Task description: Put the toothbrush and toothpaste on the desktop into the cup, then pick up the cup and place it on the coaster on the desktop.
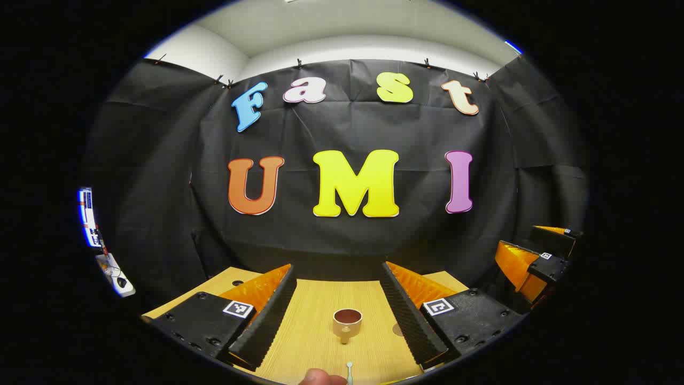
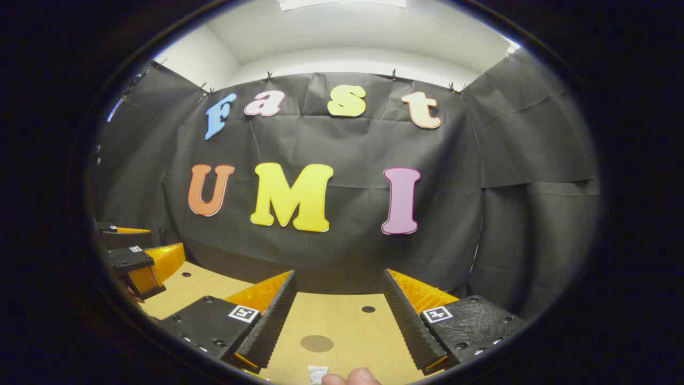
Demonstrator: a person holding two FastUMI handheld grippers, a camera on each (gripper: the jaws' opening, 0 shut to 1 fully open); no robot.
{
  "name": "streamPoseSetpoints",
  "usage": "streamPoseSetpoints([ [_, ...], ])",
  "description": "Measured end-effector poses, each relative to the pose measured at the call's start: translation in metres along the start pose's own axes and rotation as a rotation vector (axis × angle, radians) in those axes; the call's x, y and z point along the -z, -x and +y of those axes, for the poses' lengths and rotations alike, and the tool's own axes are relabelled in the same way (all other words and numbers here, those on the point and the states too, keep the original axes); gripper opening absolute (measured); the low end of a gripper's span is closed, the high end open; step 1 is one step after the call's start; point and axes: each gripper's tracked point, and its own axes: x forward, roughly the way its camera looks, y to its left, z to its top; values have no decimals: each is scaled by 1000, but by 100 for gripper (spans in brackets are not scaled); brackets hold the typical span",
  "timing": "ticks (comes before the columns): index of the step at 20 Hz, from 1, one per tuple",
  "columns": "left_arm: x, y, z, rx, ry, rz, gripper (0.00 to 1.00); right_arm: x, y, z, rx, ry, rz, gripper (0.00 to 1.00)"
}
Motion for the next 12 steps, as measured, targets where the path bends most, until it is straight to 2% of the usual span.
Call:
streamPoseSetpoints([
  [2, 2, -4, -2, -1, 0, 5, 94, 1, -5, -2, 1, -5, 2, 97],
  [3, 3, -6, -3, 0, -2, 9, 99, 2, -5, -2, 0, -7, 3, 97],
  [4, 3, -6, -3, -1, -4, 10, 99, 2, -7, -2, 0, -7, 5, 95],
  [12, 5, -11, -10, 5, -6, 16, 99, 2, -11, -3, -6, -9, 9, 95],
])
